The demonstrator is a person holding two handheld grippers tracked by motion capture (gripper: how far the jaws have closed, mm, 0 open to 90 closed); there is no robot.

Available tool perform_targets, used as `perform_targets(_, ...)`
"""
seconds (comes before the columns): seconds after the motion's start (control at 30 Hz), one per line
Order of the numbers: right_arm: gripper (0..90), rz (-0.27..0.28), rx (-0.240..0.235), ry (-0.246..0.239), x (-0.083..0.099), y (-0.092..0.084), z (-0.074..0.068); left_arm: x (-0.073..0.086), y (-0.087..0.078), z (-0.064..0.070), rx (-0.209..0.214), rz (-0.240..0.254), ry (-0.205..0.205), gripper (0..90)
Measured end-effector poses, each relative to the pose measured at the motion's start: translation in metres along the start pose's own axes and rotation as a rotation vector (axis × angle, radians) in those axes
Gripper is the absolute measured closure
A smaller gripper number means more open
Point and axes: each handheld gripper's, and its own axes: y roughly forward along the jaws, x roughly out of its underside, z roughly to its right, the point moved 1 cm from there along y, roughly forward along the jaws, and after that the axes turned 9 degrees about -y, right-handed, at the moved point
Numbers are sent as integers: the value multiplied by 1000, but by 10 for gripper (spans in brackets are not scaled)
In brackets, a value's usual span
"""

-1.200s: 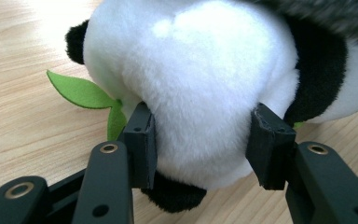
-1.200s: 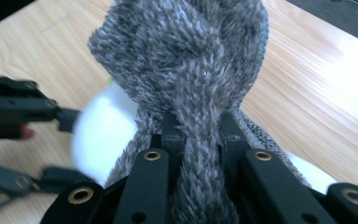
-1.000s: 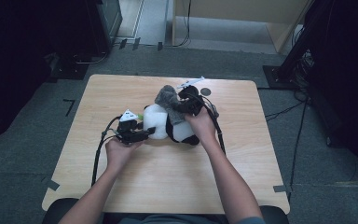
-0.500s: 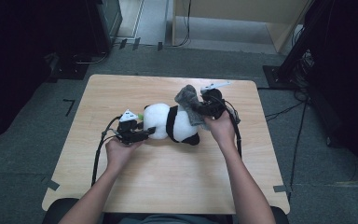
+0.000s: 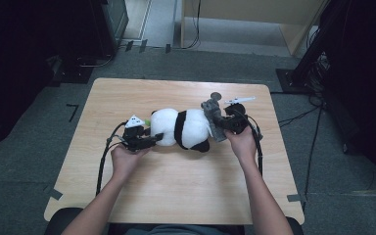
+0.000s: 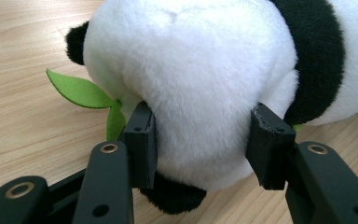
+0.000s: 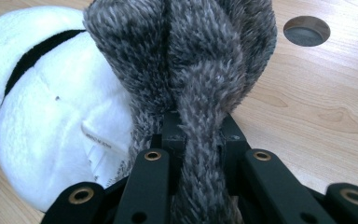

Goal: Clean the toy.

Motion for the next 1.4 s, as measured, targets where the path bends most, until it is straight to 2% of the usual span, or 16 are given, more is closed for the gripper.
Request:
perform_targets(0.1, 788, 25, -3, 10, -2, -5, 0, 0, 0, 0, 2, 1, -5, 505)
perform_targets(0.23, 788, 63, 2, -12, -10, -17, -5, 0, 0, 0, 0, 5, -4, 505)
perform_targets(0.33, 788, 94, -7, -23, -19, -27, -14, 0, 0, 1, -1, 10, -10, 504)
perform_targets(0.5, 788, 118, -39, -84, -37, -31, -40, 0, -1, 2, -4, 21, -8, 504)
perform_targets(0.63, 788, 109, -73, -139, -50, -21, -66, 0, -1, 2, 1, 26, -11, 504)
perform_targets(0.73, 787, 93, -103, -182, -59, -6, -87, 0, -1, 2, 2, 27, -9, 503)
perform_targets(0.87, 787, 70, -133, -206, -67, 14, -110, 0, -2, 3, -2, 26, -4, 504)
perform_targets(0.97, 787, 49, -135, -238, -71, 29, -124, 0, -2, 3, -1, 26, -4, 503)
perform_targets(1.03, 787, 36, -127, -257, -73, 38, -132, 0, -2, 2, -2, 28, -4, 501)
perform_targets(1.1, 786, 24, -140, -252, -73, 46, -137, 0, -2, 2, -3, 27, -4, 501)
perform_targets(1.17, 786, 9, -143, -267, -72, 55, -143, 0, -2, 3, -4, 26, -11, 501)
perform_targets(1.23, 785, -3, -120, -296, -70, 61, -149, 0, -1, 3, -5, 24, -16, 499)
perform_targets(1.4, 784, 3, -99, -318, -64, 66, -151, 1, -1, 3, -7, 23, -23, 494)
